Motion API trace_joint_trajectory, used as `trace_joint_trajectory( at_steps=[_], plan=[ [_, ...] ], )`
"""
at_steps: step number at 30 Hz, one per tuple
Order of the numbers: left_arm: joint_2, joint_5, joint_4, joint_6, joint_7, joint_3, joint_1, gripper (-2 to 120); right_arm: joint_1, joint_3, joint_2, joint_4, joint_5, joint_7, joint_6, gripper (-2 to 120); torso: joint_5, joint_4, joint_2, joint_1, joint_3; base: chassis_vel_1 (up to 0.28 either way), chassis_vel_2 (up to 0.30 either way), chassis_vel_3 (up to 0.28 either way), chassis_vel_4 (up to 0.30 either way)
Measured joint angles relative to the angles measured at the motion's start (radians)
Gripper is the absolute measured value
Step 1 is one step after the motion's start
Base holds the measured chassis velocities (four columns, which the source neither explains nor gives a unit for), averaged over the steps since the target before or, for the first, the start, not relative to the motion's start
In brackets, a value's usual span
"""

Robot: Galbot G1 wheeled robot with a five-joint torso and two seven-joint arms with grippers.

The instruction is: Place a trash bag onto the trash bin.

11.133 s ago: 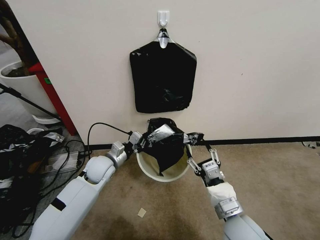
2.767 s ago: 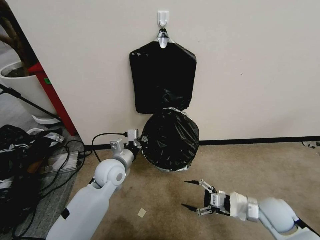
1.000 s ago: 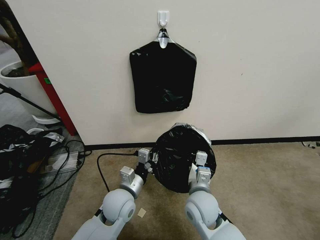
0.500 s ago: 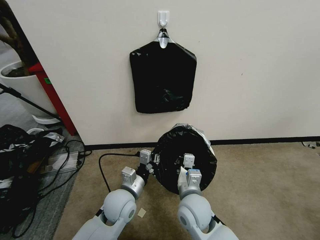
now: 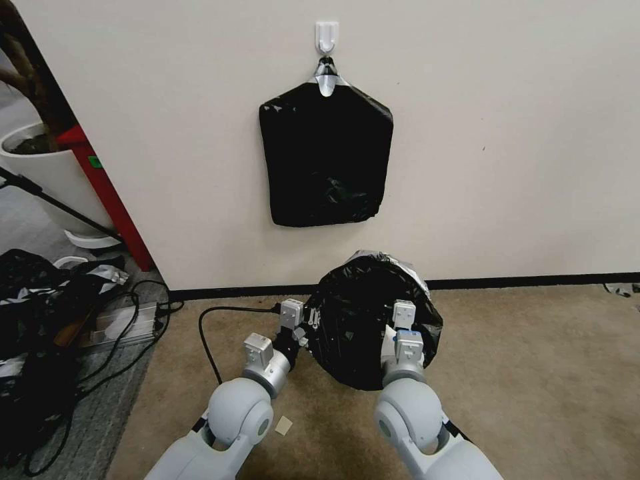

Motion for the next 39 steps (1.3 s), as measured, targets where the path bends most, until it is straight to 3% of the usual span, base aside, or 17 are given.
trace_joint_trajectory(
  at_steps=[6,12,16,21,28,39],
  plan=[
    [0.002,-0.003,0.010,0.001,0.001,0.000,-0.001,3,-0.053,-0.034,-0.019,0.102,-0.008,-0.048,-0.039,0,0.0000,0.0000,0.000,0.000,0.000,0.000,0.000,0.000,0.000],
    [0.003,-0.004,0.012,0.002,0.003,-0.001,-0.001,3,-0.059,-0.056,-0.021,0.124,0.039,-0.054,-0.065,0,-0.0001,0.0000,0.000,0.000,0.000,0.000,0.000,0.000,0.000],
    [0.002,-0.004,0.013,0.003,0.003,-0.001,-0.002,3,-0.052,-0.072,-0.006,0.133,0.154,-0.030,-0.077,0,-0.0001,0.0000,0.000,0.000,0.000,0.000,0.000,0.000,0.000],
    [0.001,-0.004,0.015,0.003,0.003,-0.001,-0.003,3,-0.048,-0.069,0.002,0.138,0.194,-0.011,-0.086,0,-0.0001,0.0001,0.000,0.000,0.000,0.000,0.000,0.000,0.000],
    [-0.004,-0.005,0.017,0.004,0.003,-0.002,-0.007,3,-0.090,-0.062,-0.043,0.211,0.316,0.040,-0.147,0,-0.0001,0.0000,0.000,0.000,0.000,0.000,0.000,0.000,0.000],
    [-0.011,-0.007,0.025,0.005,0.003,-0.003,-0.012,3,-0.137,-0.069,-0.083,0.282,0.296,0.029,-0.130,0,0.0000,0.0001,0.000,0.000,0.000,0.000,0.000,0.000,0.000]
  ],
)
